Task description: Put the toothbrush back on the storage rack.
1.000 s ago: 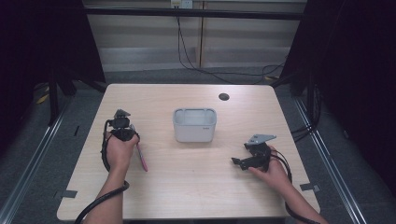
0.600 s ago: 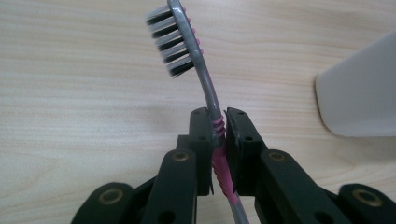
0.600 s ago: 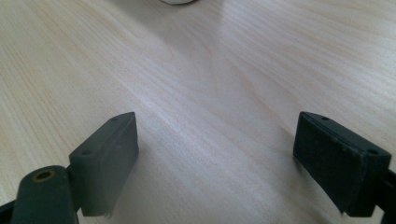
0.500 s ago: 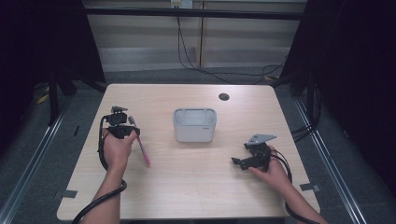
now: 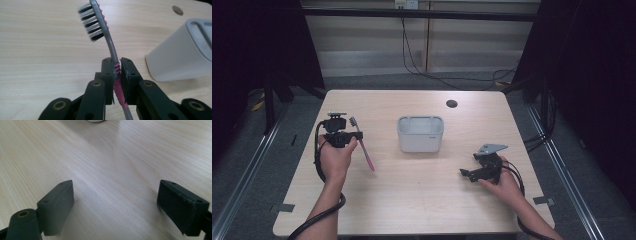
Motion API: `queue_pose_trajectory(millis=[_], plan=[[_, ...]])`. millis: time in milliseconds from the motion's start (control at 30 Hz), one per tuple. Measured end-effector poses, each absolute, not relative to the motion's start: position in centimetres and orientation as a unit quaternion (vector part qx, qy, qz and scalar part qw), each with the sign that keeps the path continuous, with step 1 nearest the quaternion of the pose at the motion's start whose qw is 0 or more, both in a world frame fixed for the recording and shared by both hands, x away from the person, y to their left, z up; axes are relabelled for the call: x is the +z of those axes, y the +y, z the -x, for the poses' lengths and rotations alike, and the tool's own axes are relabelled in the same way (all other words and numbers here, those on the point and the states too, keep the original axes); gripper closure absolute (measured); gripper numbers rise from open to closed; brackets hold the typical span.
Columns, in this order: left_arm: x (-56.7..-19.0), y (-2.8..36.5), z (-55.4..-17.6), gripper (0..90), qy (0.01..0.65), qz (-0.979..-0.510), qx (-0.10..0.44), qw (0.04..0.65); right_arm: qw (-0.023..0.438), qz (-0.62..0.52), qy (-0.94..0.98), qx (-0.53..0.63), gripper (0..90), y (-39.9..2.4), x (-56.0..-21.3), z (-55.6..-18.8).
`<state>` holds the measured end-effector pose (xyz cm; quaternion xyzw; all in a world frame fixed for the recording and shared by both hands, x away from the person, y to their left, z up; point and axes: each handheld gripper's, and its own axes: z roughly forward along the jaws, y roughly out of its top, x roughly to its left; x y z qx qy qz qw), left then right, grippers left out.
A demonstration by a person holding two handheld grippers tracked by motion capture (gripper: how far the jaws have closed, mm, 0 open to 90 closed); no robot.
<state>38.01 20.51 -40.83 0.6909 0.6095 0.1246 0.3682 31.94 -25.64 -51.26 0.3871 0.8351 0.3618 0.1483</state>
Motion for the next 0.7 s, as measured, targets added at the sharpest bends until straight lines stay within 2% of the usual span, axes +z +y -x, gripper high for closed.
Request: queue_pose_trajectory(millis=[700], plan=[[-38.8,19.5,-37.1,81.5,0.562,-0.689,0.178,0.422,0.148,-0.387,0.835,0.363,13.7,-25.6,-51.3,-31.9]])
